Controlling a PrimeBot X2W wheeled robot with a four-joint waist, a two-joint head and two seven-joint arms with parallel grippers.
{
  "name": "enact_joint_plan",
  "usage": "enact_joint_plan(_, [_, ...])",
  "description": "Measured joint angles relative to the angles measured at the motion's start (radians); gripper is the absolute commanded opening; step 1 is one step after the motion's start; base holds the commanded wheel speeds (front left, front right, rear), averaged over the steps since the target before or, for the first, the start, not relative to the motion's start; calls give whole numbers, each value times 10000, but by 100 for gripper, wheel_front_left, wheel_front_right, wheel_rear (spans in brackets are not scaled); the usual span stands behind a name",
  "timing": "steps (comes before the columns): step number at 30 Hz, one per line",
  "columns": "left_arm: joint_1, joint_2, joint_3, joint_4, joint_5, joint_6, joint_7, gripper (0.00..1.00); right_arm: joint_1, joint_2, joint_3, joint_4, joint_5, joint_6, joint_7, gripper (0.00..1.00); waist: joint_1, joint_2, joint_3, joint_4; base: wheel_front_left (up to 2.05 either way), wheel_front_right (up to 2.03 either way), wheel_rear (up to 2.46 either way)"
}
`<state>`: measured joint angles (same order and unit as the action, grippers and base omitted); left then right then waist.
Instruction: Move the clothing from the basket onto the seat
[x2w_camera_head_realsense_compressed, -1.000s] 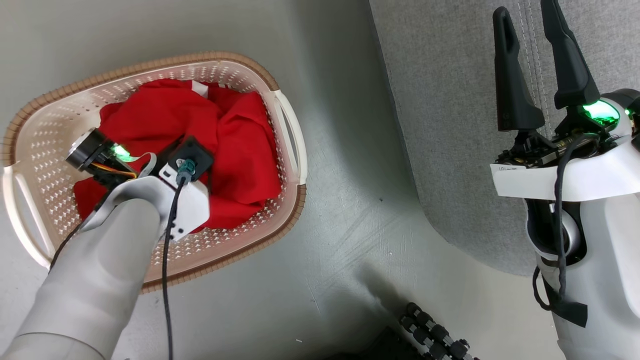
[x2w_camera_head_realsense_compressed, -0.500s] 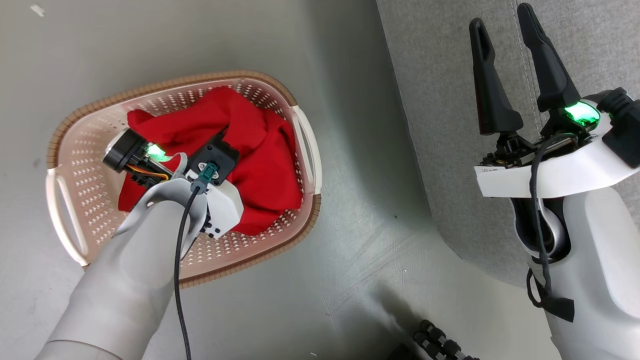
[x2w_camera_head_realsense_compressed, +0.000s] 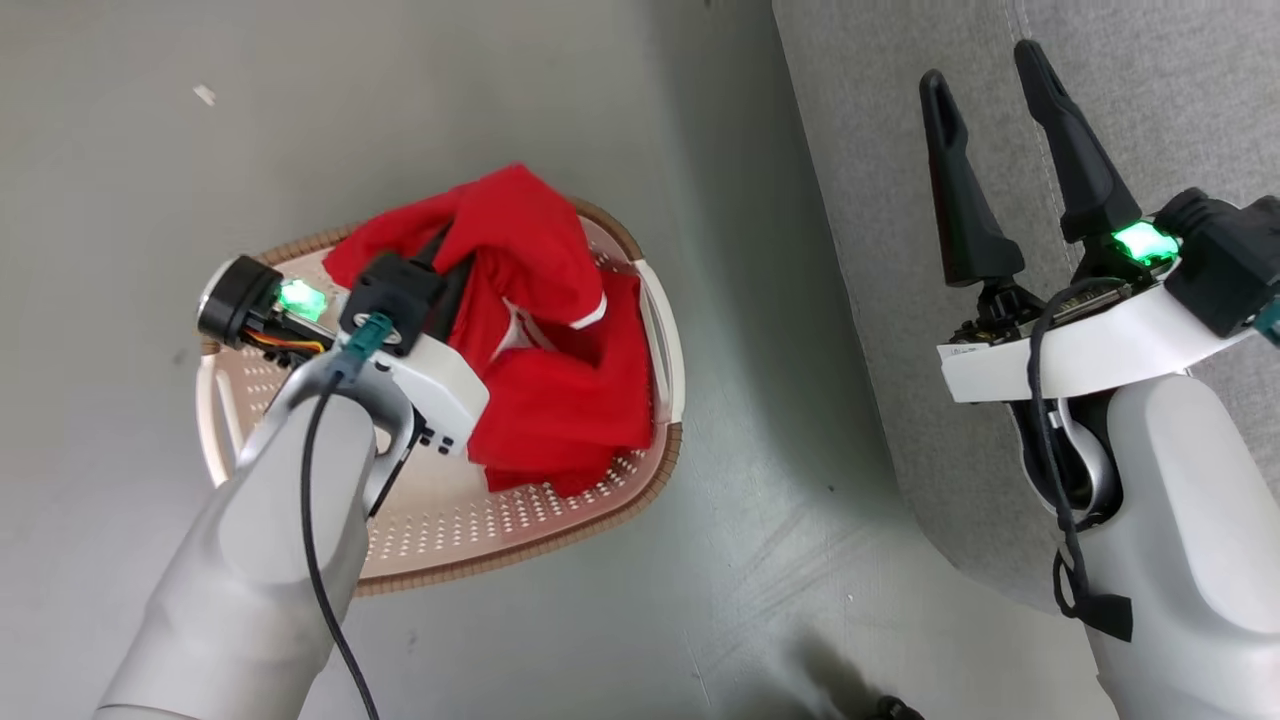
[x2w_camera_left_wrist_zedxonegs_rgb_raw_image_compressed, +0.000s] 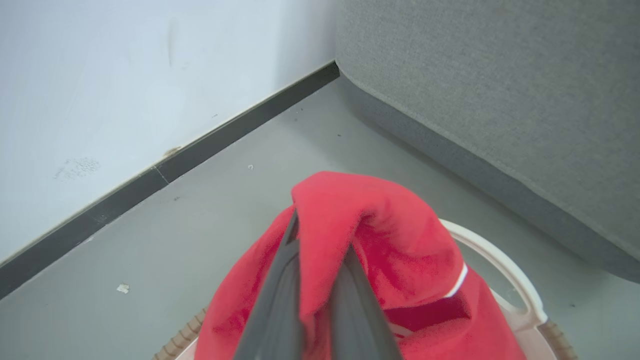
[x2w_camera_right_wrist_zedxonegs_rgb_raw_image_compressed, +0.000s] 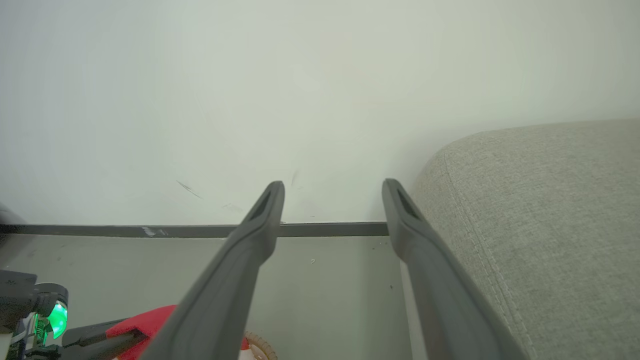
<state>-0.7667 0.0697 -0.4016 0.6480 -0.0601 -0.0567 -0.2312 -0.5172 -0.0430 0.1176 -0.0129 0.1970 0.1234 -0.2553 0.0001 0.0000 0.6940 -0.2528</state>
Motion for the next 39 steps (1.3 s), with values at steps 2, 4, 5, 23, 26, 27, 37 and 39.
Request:
enact_joint_plan(2, [1,4,146,-278,-130,0,-8,0,10,-2,4,178,-146,0,0,100,0,0,-191,94,0,0,0])
enact_joint_plan(4, [23,6,284,-543,-251,0,-44,0,61,-4,12,272,-240,0,0,100,0,0,-385,188,0,0,0])
enact_joint_plan(5, [51,6,362,-669,-336,0,-75,0,95,-8,19,295,-276,0,0,100,0,1,-488,235,0,0,0])
enact_joint_plan(23, [727,928,955,-2374,-1181,-433,-119,0,895,-81,596,957,-644,0,0,100,0,1,-2354,979,0,0,0])
enact_joint_plan(26, [819,1127,976,-2554,-1294,-451,-25,0,1045,-213,867,1051,-648,0,0,100,0,0,-2702,1092,0,0,0])
enact_joint_plan(27, [826,1189,980,-2612,-1333,-497,13,0,1069,-255,953,1164,-648,0,0,100,-1,0,-2817,1130,0,0,0])
enact_joint_plan(37, [1430,1294,376,-3294,-1948,-663,765,0,1658,-748,1916,1641,-479,2,0,100,0,0,-4077,1504,0,0,0])
enact_joint_plan(39, [1470,1292,288,-3459,-2084,-663,869,0,1659,-884,2019,1718,-449,2,2,100,-1,0,-4291,1565,0,0,0])
